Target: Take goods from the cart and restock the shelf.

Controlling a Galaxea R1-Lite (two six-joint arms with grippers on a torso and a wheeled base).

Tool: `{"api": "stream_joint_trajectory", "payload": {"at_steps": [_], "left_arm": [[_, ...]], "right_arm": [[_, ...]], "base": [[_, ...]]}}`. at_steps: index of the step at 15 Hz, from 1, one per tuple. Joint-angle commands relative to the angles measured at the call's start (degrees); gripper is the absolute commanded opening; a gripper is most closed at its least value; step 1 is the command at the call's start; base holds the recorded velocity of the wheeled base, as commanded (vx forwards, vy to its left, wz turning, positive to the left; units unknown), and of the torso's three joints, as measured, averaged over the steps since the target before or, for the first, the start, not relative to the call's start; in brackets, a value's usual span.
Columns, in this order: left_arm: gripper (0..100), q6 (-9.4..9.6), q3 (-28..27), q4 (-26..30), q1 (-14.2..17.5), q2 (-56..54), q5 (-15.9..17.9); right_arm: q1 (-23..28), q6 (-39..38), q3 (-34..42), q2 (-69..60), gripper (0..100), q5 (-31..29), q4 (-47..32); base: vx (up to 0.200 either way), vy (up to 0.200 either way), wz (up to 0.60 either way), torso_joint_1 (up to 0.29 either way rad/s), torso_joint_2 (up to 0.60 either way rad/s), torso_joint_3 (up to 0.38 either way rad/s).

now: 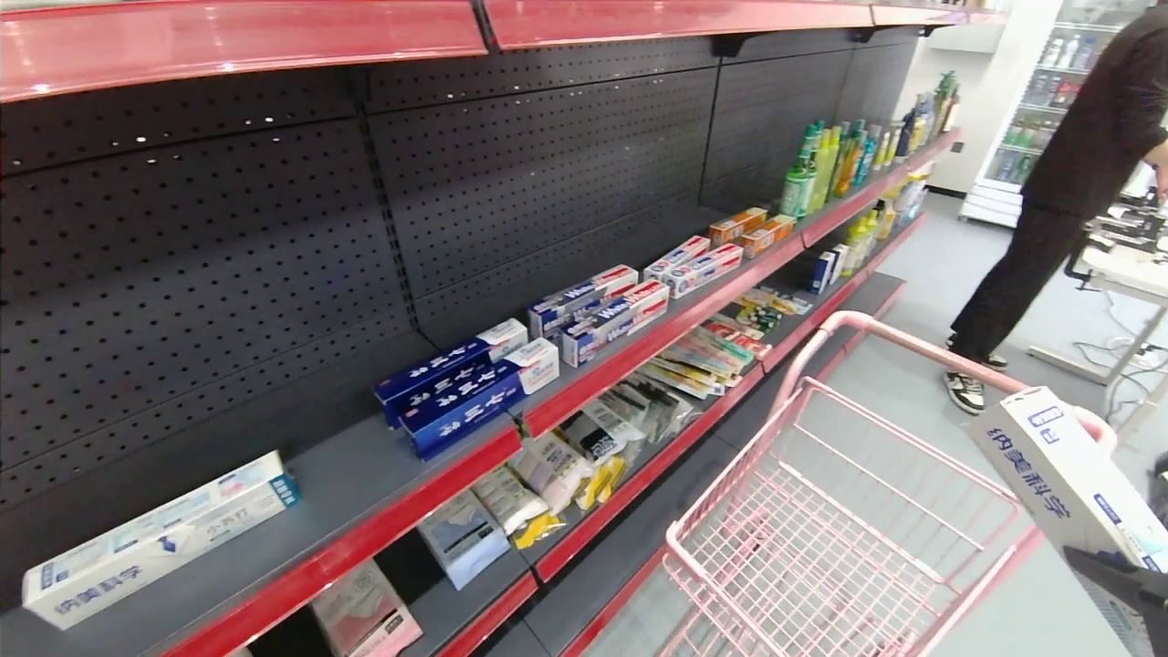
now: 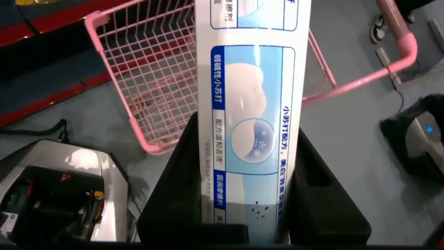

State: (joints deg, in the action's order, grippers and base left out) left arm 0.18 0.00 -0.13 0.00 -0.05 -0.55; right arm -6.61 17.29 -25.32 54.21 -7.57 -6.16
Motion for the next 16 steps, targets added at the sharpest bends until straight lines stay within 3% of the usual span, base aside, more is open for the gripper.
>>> {"api": "stream_joint_trajectory", "payload": {"at_steps": [1,16], "left_arm": [[100,-0.01,0.00,-0.04,0.00,0.05,-0.07],[100,-0.01,0.00,-0.04,0.00,0.05,0.02]], "right_arm": [[0.02,0.03,0.01,0.19,0,0.01,0.00],[0.02,0.03,0.10,0.19,0,-0.34,0.09]], "base": [[0.000,0.000,0.60,-0.002,0.01,0.007],[0.000,0.000,0.56,0.003,0.00,0.002]]}}
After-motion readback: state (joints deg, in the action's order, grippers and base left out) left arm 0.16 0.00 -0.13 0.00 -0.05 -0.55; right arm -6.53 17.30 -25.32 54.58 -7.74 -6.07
